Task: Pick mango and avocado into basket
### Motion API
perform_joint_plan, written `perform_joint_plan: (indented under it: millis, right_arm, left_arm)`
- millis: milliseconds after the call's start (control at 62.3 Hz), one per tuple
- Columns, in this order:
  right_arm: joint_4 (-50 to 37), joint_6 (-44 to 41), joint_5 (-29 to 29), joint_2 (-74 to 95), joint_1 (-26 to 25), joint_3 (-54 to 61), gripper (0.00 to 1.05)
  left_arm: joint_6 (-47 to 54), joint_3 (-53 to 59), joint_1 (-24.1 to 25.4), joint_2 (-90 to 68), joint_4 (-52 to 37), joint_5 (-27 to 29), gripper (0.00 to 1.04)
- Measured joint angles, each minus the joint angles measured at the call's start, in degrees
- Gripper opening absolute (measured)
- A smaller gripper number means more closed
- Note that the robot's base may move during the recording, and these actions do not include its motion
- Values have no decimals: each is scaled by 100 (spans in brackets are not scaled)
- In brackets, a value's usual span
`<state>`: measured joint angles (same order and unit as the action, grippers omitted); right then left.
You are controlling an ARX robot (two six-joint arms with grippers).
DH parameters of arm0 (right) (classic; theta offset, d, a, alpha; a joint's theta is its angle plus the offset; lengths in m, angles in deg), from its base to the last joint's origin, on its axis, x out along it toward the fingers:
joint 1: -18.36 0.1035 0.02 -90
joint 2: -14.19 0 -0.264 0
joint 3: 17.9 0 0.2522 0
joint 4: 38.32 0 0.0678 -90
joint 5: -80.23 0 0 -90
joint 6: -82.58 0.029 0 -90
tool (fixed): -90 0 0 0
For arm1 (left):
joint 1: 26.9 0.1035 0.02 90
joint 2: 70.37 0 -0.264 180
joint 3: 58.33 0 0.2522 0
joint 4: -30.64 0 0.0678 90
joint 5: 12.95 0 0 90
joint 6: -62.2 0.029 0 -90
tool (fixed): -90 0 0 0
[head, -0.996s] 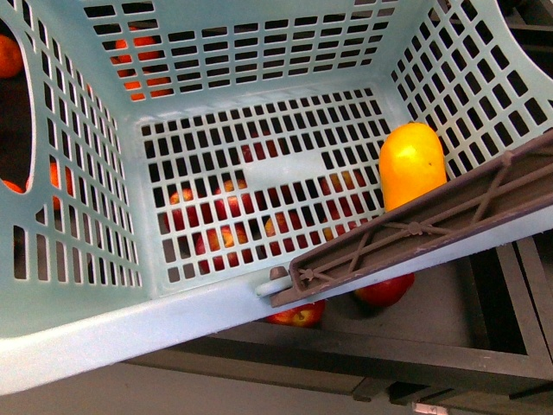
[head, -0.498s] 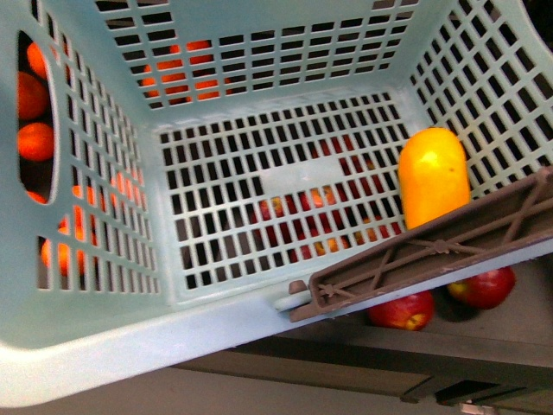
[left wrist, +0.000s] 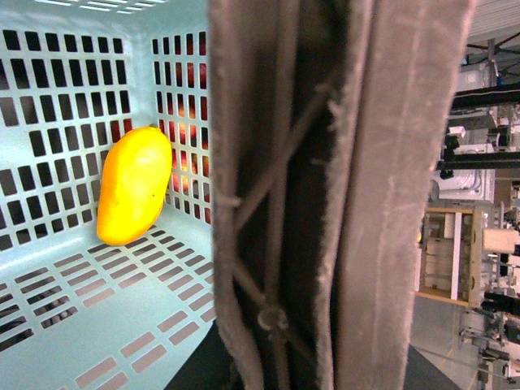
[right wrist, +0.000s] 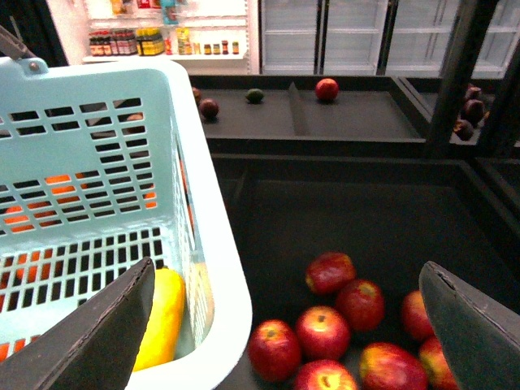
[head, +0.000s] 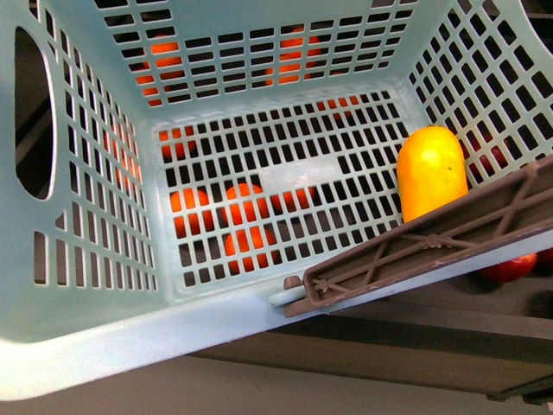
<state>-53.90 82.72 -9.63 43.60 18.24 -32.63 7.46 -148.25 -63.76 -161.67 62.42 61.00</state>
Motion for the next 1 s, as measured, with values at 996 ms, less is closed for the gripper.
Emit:
perform_joint_plan:
  millis: [996]
  right_arm:
    - [-7, 2, -17, -15, 9, 0, 96]
  left_arm:
    - [20, 0, 11, 0, 0, 72, 15]
